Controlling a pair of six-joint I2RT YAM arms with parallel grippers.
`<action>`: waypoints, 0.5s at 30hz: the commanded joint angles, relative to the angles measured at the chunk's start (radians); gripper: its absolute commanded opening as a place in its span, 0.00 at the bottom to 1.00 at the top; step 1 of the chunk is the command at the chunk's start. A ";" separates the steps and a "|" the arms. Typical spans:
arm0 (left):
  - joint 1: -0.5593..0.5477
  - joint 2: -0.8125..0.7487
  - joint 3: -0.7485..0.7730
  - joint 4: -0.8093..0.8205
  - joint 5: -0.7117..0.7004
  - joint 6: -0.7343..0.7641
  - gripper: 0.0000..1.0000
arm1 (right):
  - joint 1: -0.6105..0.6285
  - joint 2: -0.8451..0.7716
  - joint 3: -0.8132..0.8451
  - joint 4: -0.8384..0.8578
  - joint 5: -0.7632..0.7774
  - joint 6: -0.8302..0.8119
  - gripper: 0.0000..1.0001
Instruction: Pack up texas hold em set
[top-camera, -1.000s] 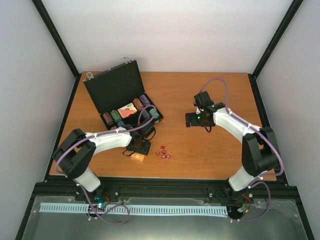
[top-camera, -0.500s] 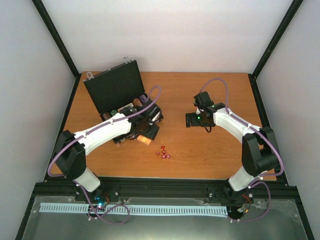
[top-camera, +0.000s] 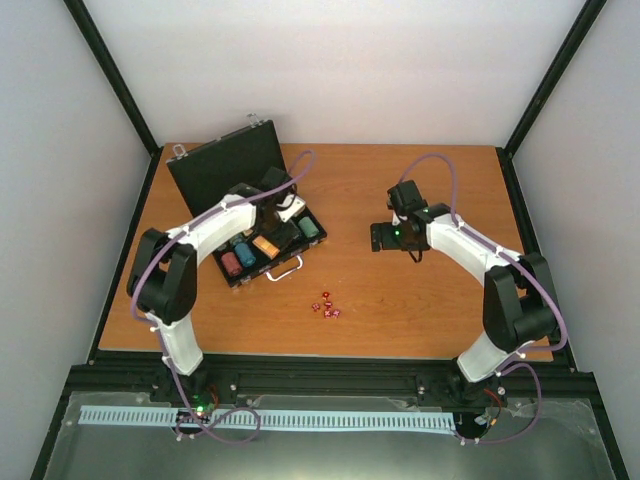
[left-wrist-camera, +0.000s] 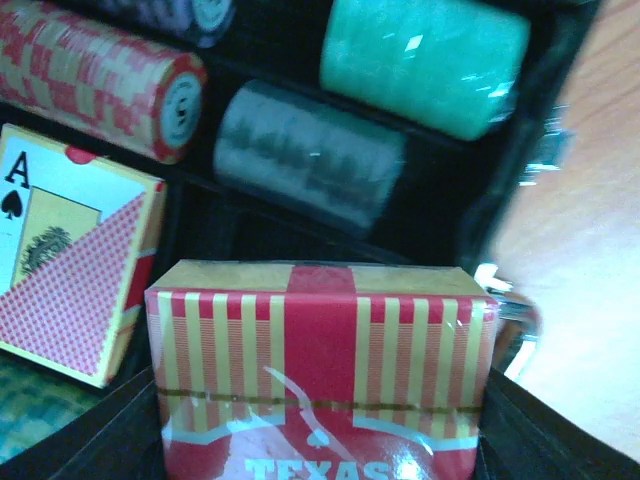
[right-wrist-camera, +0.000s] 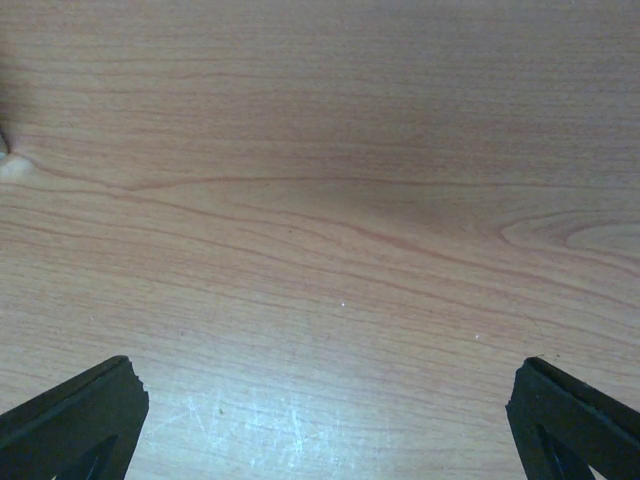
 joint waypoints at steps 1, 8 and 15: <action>0.061 0.043 0.073 0.077 -0.009 0.154 0.58 | 0.004 0.027 0.042 0.012 0.003 0.004 1.00; 0.098 0.105 0.061 0.135 0.011 0.222 0.57 | 0.003 0.060 0.050 0.010 0.001 0.006 1.00; 0.098 0.137 0.003 0.193 0.009 0.249 0.56 | 0.004 0.081 0.059 0.004 0.002 0.006 1.00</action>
